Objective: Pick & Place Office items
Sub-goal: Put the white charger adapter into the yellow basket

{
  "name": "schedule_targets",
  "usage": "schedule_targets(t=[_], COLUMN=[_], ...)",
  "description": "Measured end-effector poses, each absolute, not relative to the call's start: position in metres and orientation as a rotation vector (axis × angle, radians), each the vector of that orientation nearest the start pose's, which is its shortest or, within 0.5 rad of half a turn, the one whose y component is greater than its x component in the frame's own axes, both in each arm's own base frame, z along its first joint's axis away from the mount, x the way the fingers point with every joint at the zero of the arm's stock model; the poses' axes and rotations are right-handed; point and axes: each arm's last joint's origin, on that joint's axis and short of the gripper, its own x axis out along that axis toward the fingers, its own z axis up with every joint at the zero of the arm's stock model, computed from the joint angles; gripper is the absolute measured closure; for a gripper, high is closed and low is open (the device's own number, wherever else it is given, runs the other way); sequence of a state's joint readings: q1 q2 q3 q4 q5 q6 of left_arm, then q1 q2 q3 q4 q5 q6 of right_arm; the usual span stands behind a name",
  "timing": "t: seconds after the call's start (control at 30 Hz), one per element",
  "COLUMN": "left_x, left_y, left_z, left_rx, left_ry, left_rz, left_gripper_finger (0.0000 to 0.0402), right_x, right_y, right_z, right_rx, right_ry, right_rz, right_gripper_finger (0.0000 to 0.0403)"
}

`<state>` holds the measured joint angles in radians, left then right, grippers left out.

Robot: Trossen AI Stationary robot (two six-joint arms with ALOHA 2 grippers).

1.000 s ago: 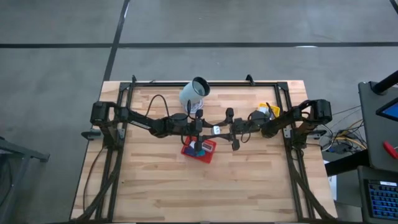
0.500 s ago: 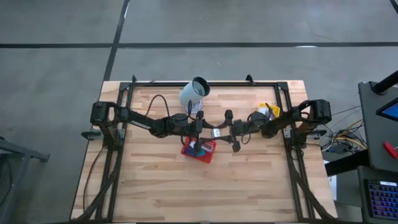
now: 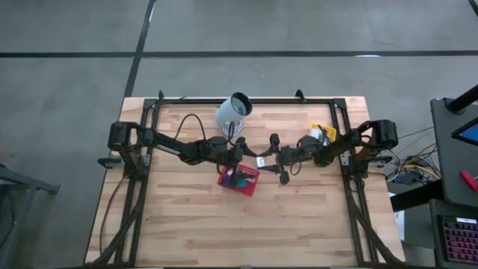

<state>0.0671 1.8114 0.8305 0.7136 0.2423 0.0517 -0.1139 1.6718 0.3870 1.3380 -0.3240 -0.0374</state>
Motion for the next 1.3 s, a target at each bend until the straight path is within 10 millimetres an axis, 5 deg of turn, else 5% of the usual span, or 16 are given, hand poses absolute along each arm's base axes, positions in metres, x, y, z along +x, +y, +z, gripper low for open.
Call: schedule_targets(t=[0.2, 0.4, 0.9, 1.3], left_x=[0.351, 0.333, 0.274, 0.27], left_y=[0.015, 0.014, 0.009, 0.009], left_z=[0.156, 0.17, 0.188, 0.184], left_rx=[-0.012, -0.008, 0.064, 0.082], left_ry=[0.312, 0.274, 0.125, 0.108], left_rz=[-0.217, -0.213, -0.207, -0.205], left_gripper_finger=[0.002, 0.0019, 0.0019, 0.0018], right_x=[0.268, 0.266, 0.247, 0.222], right_y=[-0.022, -0.023, -0.025, -0.015], right_z=[0.153, 0.151, 0.144, 0.15], right_rx=[-0.049, -0.042, -0.003, 0.003], right_ry=[-0.057, -0.049, -0.003, 0.062], right_rz=[0.199, 0.158, -0.187, -0.493], right_gripper_finger=[0.0233, 0.0233, 0.0233, 0.0233])
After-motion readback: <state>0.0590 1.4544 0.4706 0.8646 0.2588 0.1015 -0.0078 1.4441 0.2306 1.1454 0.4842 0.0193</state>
